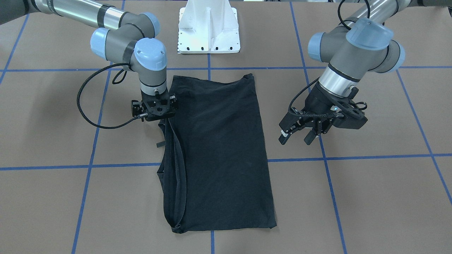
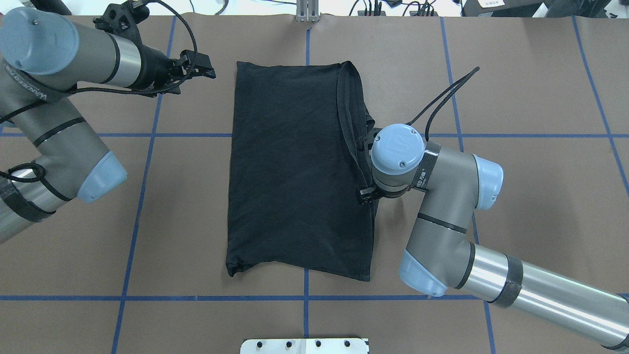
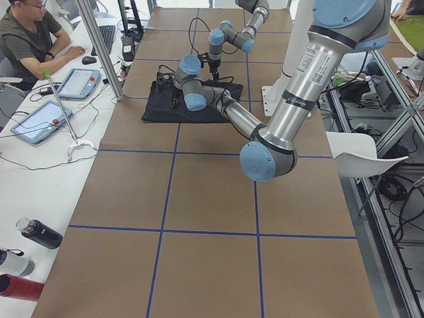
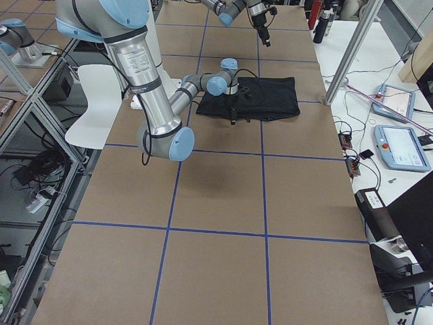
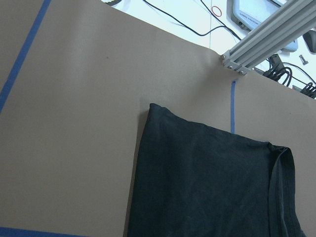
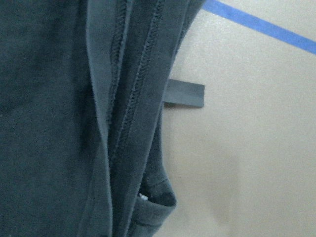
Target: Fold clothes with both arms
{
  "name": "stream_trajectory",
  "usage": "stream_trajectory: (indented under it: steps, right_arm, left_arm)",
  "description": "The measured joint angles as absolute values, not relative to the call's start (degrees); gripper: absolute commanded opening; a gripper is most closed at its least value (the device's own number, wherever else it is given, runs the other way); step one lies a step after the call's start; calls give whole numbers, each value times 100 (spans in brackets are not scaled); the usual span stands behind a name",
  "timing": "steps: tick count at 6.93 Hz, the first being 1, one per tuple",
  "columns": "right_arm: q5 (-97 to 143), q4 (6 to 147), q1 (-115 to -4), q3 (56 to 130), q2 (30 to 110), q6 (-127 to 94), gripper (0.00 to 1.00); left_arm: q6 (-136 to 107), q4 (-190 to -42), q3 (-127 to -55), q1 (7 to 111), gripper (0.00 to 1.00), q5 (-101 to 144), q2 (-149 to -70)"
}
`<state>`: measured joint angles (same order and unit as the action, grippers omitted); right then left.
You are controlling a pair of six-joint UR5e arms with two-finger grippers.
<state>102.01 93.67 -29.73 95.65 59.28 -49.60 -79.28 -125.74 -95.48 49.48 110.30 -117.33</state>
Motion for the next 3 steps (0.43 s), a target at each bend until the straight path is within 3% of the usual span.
stream_trajectory:
  steps: [3]
  right_arm:
    - [10496,9317,-3193,9616,5870,-4942,99]
  left_arm:
    - [-7926,-12577,-9542,4948,100,11030,-11726]
